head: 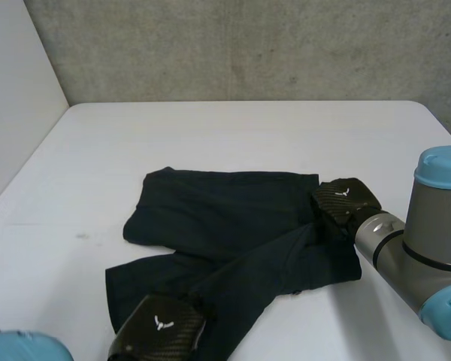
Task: Fold the shorts.
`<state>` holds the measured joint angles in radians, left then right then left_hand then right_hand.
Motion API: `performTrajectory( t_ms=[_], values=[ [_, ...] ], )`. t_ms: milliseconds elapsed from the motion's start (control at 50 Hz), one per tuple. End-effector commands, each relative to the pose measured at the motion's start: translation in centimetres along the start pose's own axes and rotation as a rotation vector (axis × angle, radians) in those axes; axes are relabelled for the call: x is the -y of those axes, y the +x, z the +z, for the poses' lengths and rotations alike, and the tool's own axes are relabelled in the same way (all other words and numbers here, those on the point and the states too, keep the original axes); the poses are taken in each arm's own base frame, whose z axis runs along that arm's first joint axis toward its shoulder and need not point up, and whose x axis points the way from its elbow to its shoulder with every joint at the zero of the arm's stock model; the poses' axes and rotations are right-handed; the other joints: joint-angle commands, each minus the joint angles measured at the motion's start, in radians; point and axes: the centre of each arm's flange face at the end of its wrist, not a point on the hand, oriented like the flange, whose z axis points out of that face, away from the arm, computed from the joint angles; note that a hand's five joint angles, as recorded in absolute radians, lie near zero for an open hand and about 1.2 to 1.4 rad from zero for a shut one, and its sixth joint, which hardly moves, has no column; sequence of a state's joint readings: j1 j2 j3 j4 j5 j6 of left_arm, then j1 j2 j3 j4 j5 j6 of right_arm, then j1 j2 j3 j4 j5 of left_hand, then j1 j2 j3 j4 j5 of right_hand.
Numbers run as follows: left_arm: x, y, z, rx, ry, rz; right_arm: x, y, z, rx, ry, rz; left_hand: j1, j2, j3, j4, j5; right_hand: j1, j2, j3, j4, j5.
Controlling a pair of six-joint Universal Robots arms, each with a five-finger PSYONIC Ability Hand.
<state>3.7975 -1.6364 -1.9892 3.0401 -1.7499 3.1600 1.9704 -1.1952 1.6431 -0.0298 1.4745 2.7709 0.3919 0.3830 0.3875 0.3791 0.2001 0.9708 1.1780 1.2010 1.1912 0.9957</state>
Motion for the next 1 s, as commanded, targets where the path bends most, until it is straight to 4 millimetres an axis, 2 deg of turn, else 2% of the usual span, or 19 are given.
performTrajectory(
  t_ms=[20, 200, 380, 540, 680, 760, 880, 1000],
  values=[
    [-1.1, 0.1, 0.1, 0.001, -0.003, 0.009, 0.0, 0.0, 0.0, -0.002, 0.005, -0.001, 0.007, 0.015, 0.011, 0.019, 0.024, 0.426, 0.218, 0.195, 0.205, 0.226],
    [-1.9, 0.7, -0.5, 0.003, -0.008, 0.033, 0.1, 0.0, -0.1, -0.003, 0.010, -0.002, 0.001, 0.010, 0.005, 0.013, 0.018, 0.426, 0.218, 0.195, 0.205, 0.226],
    [-3.0, 1.2, 0.2, 0.009, -0.041, 0.058, -0.1, -0.1, -0.1, -0.001, 0.010, -0.002, 0.004, 0.013, 0.008, 0.016, 0.021, 0.426, 0.218, 0.195, 0.205, 0.226],
    [-3.0, 1.0, 0.9, 0.051, -0.036, 0.060, -0.1, -0.1, -0.1, 0.000, 0.012, -0.003, 0.012, 0.021, 0.017, 0.025, 0.030, 0.426, 0.218, 0.195, 0.205, 0.226],
    [-3.7, 1.0, 2.0, 0.084, -0.043, 0.100, -0.2, -0.2, -0.2, 0.001, 0.008, -0.002, 0.103, 0.112, 0.108, 0.116, 0.121, 0.426, 0.218, 0.195, 0.205, 0.226],
    [-3.9, 1.0, 2.5, 0.090, -0.034, 0.149, -0.2, -0.2, -0.2, 0.002, 0.006, -0.002, 0.297, 0.305, 0.301, 0.309, 0.314, 0.426, 0.218, 0.195, 0.205, 0.226],
    [-2.4, 0.4, 2.6, 0.173, 0.057, 0.145, -0.2, -0.2, -0.2, 0.000, 0.006, -0.001, 0.960, 0.969, 0.964, 0.973, 0.977, 0.426, 0.218, 0.195, 0.205, 0.226],
    [0.6, -0.5, 2.2, 0.226, 0.167, 0.103, -0.2, -0.2, -0.2, 0.002, 0.007, -0.001, 1.004, 1.013, 1.009, 1.017, 1.022, 0.426, 0.218, 0.195, 0.205, 0.226]
  ],
)
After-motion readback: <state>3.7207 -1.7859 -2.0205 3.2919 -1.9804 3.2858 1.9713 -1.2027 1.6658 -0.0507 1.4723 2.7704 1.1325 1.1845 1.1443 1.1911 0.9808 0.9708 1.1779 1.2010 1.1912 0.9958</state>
